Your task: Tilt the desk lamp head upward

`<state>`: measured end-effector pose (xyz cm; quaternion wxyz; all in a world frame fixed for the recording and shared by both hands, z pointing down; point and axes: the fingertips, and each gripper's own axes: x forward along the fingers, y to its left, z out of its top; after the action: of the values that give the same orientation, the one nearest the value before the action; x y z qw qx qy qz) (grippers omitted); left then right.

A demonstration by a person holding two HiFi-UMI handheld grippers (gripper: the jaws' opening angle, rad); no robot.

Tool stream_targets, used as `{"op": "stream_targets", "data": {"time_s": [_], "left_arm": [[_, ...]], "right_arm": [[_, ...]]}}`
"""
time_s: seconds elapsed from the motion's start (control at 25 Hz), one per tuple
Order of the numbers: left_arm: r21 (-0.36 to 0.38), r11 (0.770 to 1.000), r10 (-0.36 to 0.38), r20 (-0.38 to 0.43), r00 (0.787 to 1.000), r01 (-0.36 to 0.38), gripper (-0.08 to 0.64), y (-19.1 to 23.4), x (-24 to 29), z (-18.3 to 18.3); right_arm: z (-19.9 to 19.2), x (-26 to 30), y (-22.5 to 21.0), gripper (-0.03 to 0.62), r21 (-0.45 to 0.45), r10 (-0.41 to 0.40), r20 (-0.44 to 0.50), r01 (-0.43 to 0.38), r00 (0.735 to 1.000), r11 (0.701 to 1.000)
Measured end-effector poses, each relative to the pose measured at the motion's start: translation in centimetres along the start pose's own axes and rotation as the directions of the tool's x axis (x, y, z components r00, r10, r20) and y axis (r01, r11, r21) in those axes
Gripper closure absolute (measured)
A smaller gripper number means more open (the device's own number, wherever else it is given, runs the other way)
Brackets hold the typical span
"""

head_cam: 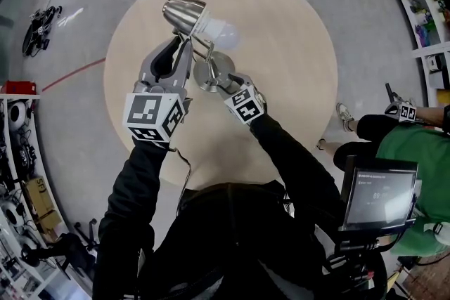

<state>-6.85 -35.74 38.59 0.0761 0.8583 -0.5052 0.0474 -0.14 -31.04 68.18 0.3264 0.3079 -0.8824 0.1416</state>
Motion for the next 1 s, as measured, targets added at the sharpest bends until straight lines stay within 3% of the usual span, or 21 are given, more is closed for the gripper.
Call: {"op": "stream_targets", "data": {"time_s": [0.32,0.44,0.56,1.0], "left_arm": [[-0.011,1.000,0.022,-0.047,0.999,-0.023,0.482,-0.4,-1.3,-2.9],[-0.026,0.999,0.022,-0.079,0.997,-0.024,0.482,-0.6,-2.6,-3.2],[-0.032,0.999,0.018,-0.117,0.993,-0.022,0.482,-1.5,-3.0,-5.7],[-0.048,0.999,-0.034,-0.200,0.979,0.025,0.486,-4.8,-3.6,-10.7]], "right_arm": [[3.0,-4.0,-1.0,0.370,0.169,-0.062,0.165,0.034,0.984,0.985],[5.9,-7.8,-1.5,0.370,0.258,-0.105,0.239,0.041,0.965,0.965],[6.8,-10.4,-2.2,0.370,0.322,-0.148,0.303,0.045,0.941,0.946],[10.8,-17.4,-2.3,0.456,0.329,-0.202,0.455,0.047,0.867,0.943]]}}
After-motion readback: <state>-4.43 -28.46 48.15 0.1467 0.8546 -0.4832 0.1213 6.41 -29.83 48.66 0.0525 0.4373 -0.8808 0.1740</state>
